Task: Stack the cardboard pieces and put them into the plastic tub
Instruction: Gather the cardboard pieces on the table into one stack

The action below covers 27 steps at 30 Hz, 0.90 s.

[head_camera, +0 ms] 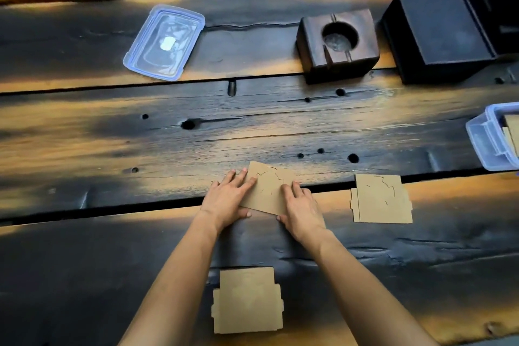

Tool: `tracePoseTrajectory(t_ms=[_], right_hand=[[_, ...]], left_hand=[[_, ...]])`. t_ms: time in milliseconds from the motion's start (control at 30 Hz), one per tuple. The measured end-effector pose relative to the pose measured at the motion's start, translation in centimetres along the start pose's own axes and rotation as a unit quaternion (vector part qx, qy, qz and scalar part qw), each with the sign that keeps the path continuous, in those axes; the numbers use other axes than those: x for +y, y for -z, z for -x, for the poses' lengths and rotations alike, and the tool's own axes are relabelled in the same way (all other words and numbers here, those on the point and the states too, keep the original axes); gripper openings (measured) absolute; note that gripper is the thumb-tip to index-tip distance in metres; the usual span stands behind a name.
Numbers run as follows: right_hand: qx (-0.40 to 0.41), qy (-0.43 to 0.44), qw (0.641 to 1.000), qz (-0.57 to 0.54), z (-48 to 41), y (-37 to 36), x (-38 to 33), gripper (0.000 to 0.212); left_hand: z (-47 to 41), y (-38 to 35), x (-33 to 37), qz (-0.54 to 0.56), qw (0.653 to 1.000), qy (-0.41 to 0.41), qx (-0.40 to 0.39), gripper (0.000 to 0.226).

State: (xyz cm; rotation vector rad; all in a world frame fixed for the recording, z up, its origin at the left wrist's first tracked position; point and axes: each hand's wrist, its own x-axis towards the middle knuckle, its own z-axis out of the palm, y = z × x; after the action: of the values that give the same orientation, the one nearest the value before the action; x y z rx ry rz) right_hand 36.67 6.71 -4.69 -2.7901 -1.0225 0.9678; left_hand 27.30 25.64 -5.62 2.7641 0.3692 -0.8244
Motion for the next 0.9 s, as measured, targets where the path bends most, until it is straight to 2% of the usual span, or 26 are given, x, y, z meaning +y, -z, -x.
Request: tracePoseTrajectory(t_ms=[433,667,900], right_hand=[[-0.004,0.100,0.993,0.059,1.8,2.2,1.4,0.069],[-0.007,0.161,0.984,0.075,5.1,1.6,0.5,0.070],[-0.027,0.182,0.980,0.072,9.9,-0.5,-0.7,0.070]], left_hand=[[3.7,0.2,2.2,-0.021,0.999,0.033,0.034,0.086],[9.3,-1.6,3.2,-0.003,0.997,0.076,0.025,0.085],[15.2,-4.0,4.0,0.004,0.996,0.079,0.035,0.076]])
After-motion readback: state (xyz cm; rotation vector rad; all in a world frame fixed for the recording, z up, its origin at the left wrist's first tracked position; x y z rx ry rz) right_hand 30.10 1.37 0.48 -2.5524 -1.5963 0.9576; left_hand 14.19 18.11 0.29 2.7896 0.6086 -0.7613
